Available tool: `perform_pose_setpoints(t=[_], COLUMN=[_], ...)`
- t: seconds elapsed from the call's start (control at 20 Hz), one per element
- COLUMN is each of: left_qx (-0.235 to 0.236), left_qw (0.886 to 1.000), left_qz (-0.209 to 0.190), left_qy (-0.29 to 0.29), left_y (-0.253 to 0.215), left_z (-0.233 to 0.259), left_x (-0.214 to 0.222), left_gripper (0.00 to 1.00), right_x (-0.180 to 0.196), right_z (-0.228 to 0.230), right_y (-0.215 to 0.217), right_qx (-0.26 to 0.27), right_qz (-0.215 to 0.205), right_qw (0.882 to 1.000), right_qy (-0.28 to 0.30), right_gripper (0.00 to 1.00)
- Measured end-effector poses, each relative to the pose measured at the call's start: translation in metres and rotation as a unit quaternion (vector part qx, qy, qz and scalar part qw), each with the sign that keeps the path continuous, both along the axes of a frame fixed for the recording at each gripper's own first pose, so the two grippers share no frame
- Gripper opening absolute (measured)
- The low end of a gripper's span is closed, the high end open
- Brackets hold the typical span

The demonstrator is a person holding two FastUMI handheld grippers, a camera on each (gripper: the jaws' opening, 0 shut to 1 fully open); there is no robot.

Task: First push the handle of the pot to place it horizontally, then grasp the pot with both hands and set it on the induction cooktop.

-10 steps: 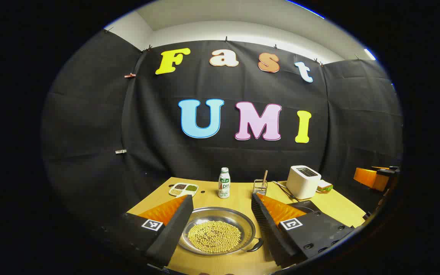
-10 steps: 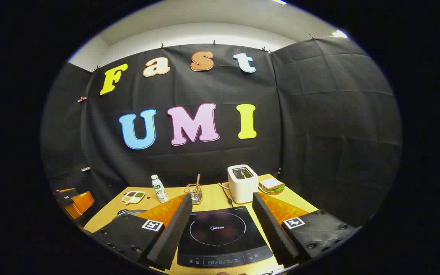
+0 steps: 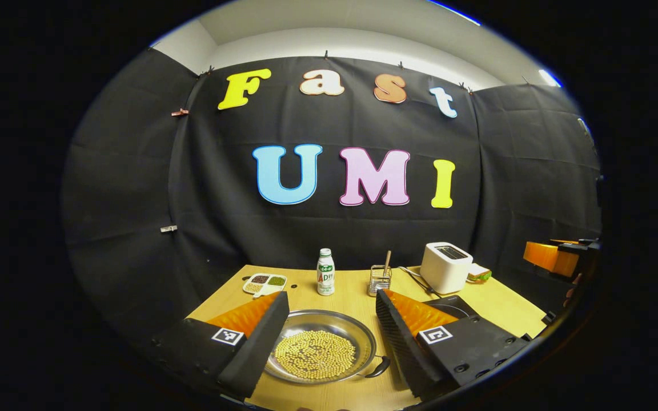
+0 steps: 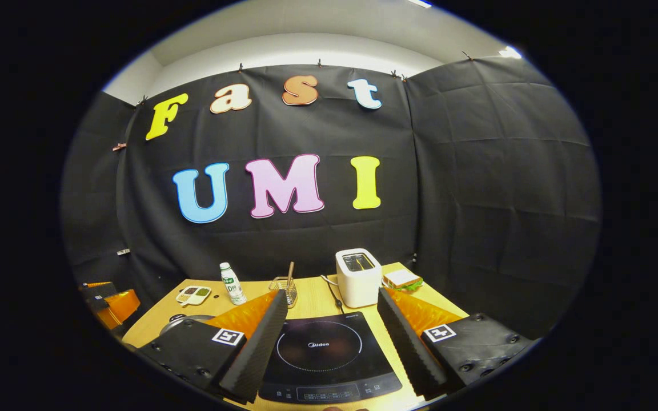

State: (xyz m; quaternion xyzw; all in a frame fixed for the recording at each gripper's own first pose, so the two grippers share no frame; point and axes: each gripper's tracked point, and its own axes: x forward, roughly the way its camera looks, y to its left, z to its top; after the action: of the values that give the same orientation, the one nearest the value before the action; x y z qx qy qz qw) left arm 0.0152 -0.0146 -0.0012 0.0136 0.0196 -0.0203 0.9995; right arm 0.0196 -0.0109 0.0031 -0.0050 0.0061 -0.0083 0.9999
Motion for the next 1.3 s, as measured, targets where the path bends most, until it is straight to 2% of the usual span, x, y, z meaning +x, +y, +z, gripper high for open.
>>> perform_pose_setpoints(t=[0.25, 0.5, 0.7, 1.05, 1.15, 1.2, 1.3], left_qx=[-0.012, -0.009, -0.009, -0.018, -0.035, -0.044, -0.05], left_qw=[1.0, 1.0, 0.999, 0.993, 0.991, 0.99, 0.988], left_qz=[0.005, 0.023, 0.048, 0.095, 0.099, 0.102, 0.099], left_qy=[0.015, 0.017, 0.024, 0.061, 0.081, 0.09, 0.109], left_y=[-0.011, -0.027, -0.042, -0.059, -0.062, -0.062, -0.061], left_z=[0.003, 0.015, 0.014, 0.0, -0.01, -0.015, -0.022], left_x=[0.009, 0.024, 0.035, 0.038, 0.036, 0.034, 0.031], left_gripper=[0.96, 0.96, 0.96, 0.96, 0.96, 0.95, 0.86], right_x=[0.021, 0.058, 0.08, 0.116, 0.121, 0.122, 0.122], right_z=[0.008, 0.026, 0.015, -0.001, -0.006, -0.008, -0.008], right_y=[-0.01, -0.027, -0.036, -0.064, -0.068, -0.068, -0.068], right_qx=[-0.002, -0.006, -0.01, 0.001, 0.004, 0.006, 0.008], right_qz=[0.01, 0.027, 0.061, 0.096, 0.107, 0.112, 0.119], right_qw=[1.0, 1.0, 0.998, 0.994, 0.993, 0.992, 0.991], right_qy=[0.006, 0.0, 0.019, 0.048, 0.056, 0.061, 0.064], right_gripper=[0.98, 0.98, 0.98, 0.98, 0.98, 0.98, 0.99])
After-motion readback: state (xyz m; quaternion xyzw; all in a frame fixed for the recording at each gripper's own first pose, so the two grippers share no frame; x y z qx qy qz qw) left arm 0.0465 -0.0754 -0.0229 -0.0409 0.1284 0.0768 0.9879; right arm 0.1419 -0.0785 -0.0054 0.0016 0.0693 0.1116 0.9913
